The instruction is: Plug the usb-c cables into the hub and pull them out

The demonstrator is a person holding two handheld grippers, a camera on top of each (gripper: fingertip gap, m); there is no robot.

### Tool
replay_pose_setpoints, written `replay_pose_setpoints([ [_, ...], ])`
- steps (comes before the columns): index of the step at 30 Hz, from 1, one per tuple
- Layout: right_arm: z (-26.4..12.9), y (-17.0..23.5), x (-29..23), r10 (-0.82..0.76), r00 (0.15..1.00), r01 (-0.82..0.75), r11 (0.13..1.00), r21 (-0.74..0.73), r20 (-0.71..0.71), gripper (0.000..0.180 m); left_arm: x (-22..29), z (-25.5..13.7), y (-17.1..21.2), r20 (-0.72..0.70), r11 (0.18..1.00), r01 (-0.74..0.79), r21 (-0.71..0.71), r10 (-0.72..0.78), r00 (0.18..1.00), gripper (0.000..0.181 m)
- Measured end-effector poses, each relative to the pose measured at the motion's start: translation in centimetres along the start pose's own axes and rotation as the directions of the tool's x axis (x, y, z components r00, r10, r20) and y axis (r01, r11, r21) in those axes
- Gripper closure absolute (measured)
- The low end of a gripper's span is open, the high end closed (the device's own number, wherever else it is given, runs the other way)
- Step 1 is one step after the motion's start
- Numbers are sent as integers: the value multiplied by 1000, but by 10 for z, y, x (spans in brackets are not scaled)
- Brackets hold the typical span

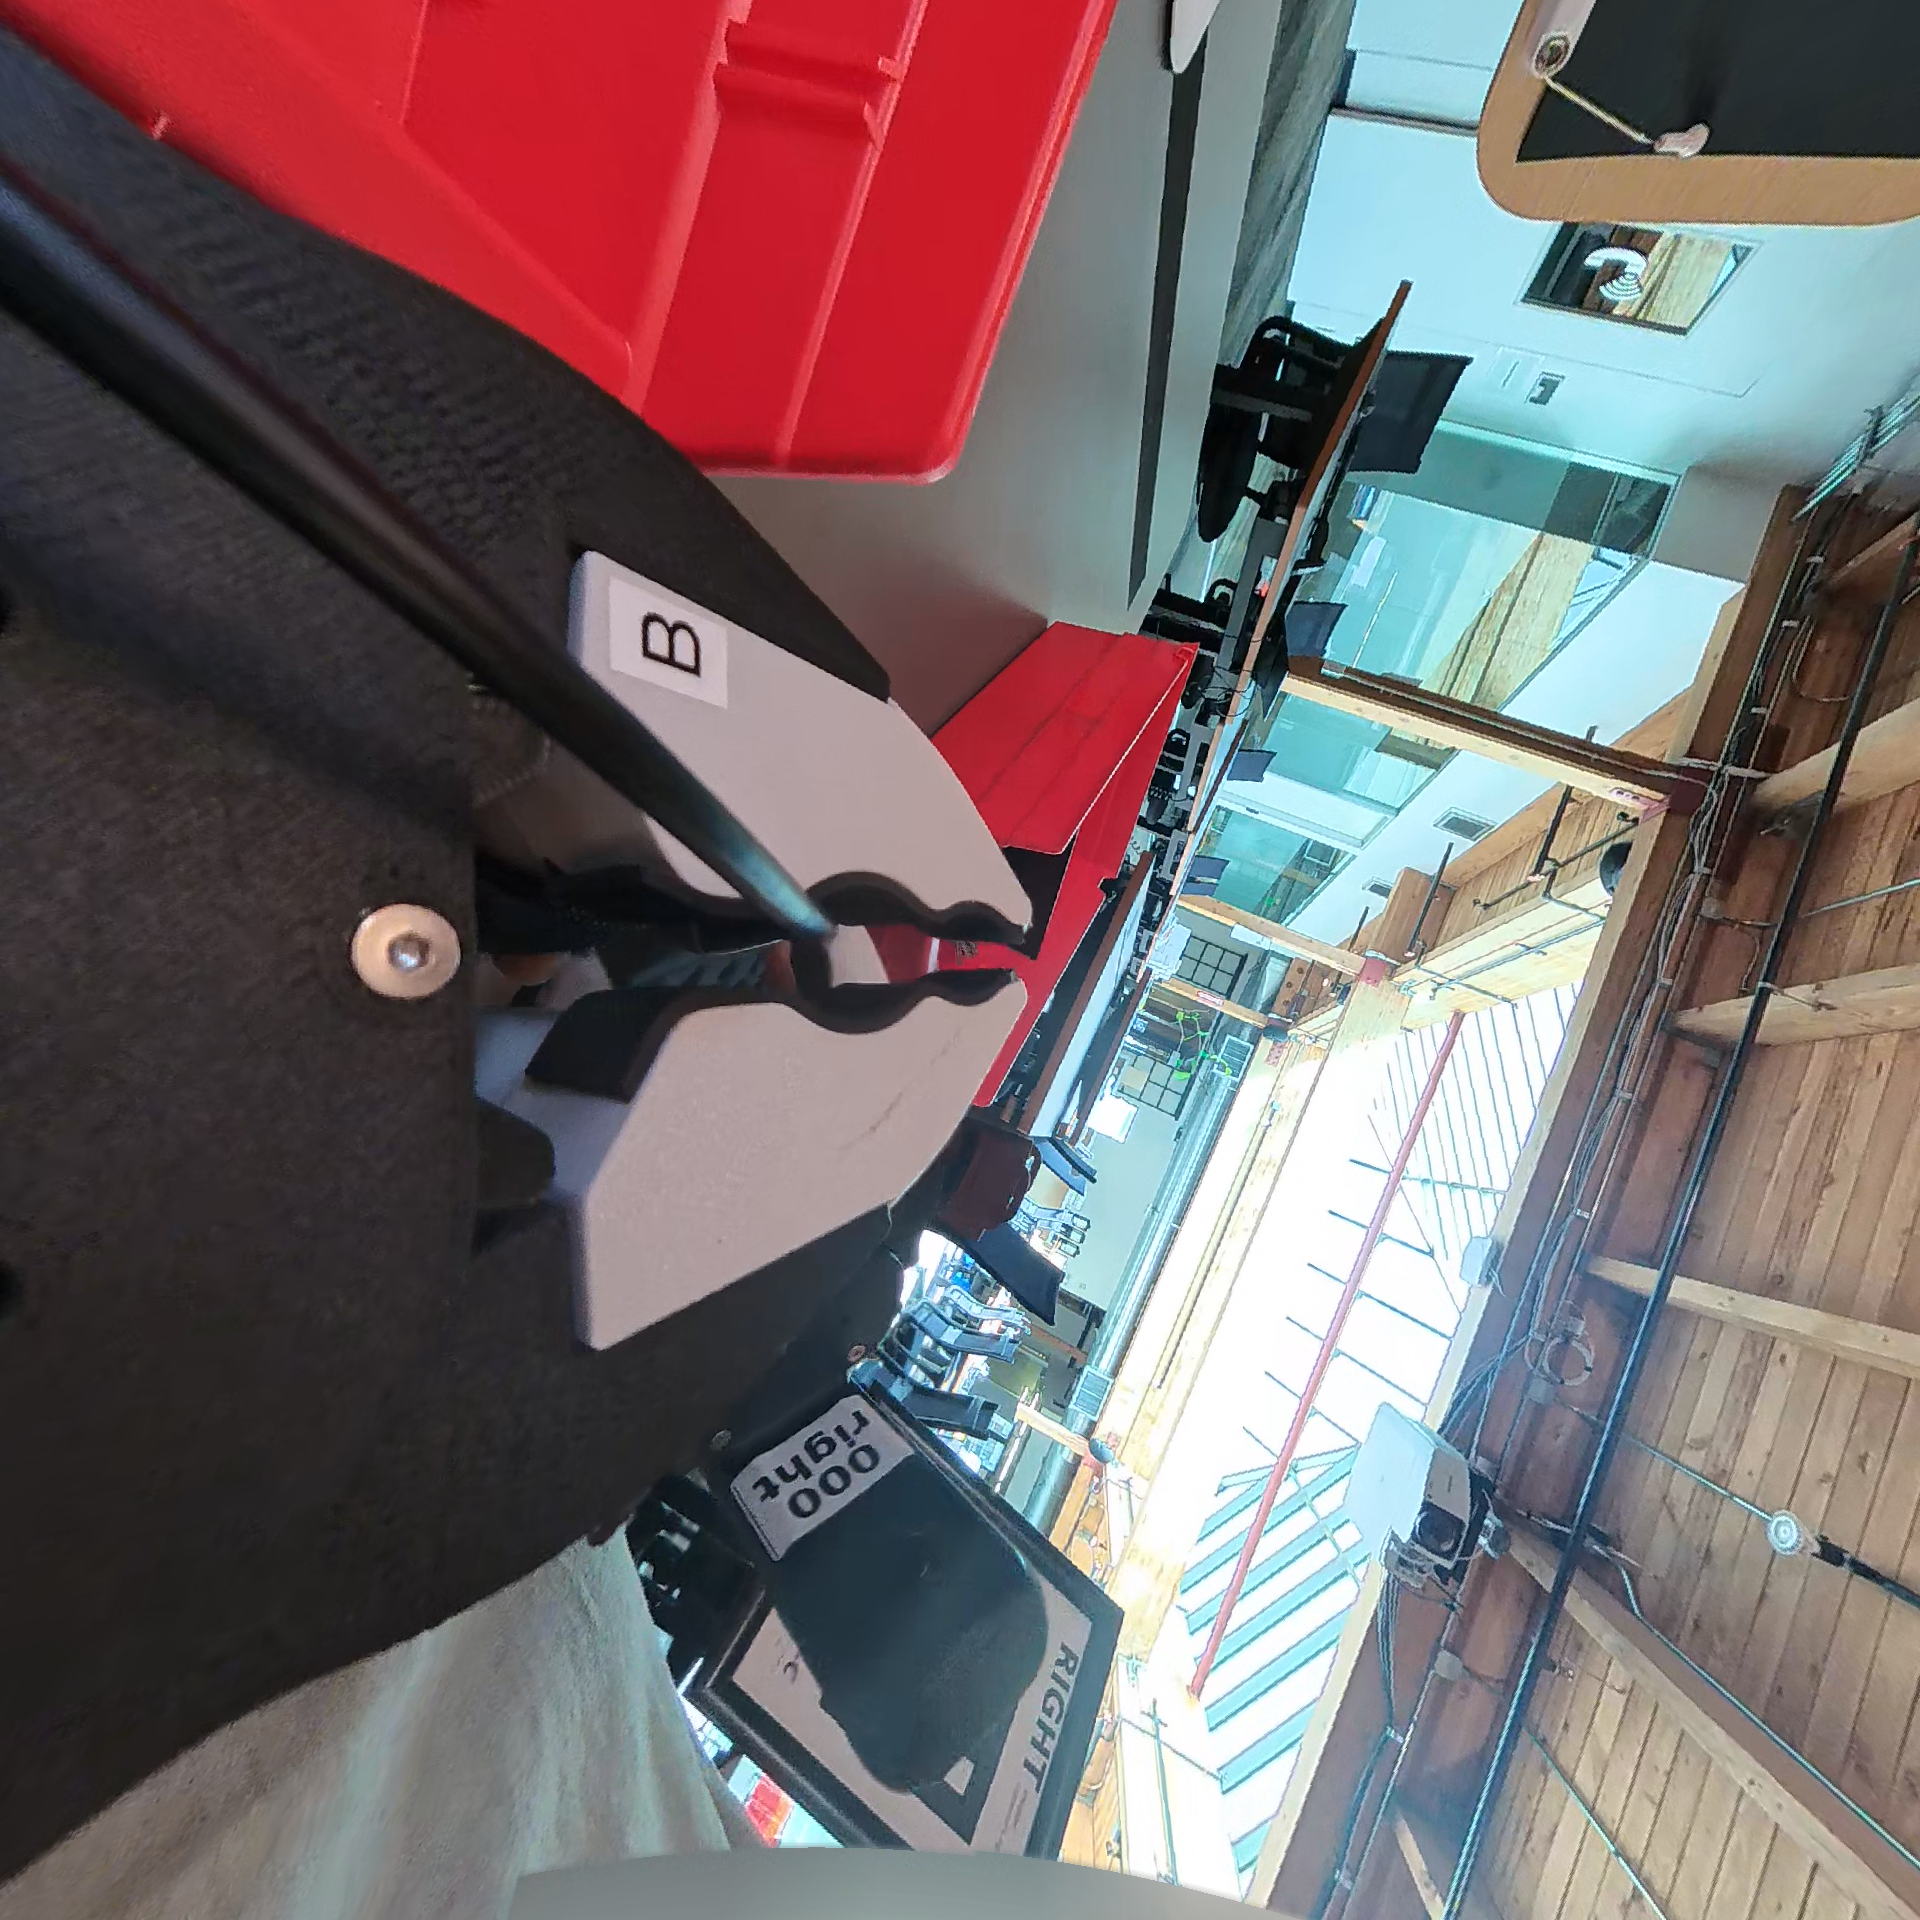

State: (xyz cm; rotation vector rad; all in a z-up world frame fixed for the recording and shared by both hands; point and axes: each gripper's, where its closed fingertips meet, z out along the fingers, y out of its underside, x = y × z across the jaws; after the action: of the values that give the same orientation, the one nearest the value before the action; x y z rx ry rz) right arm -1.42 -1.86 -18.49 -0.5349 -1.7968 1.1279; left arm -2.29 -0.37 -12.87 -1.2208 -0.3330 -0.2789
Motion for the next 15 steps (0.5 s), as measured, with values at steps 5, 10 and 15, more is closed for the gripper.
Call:
replay_pose_setpoints([
  [5, 7, 10, -8, -47, 998, 49, 996, -74, 38, 138, 1, 1, 1, -1, 1000, -8, -8, 8, 1000, 175],
  [10, 11, 16, -6, -68, 998, 68, 991, -113, 2, 156, 3, 2, 3, -6, 1000, -20, -18, 19, 1000, 172],
  [15, 9, 15, -1, -20, 1000, 19, 995, -101, -4, 157, 7, 4, 4, -27, 999, -32, -24, 31, 999, 163],
])
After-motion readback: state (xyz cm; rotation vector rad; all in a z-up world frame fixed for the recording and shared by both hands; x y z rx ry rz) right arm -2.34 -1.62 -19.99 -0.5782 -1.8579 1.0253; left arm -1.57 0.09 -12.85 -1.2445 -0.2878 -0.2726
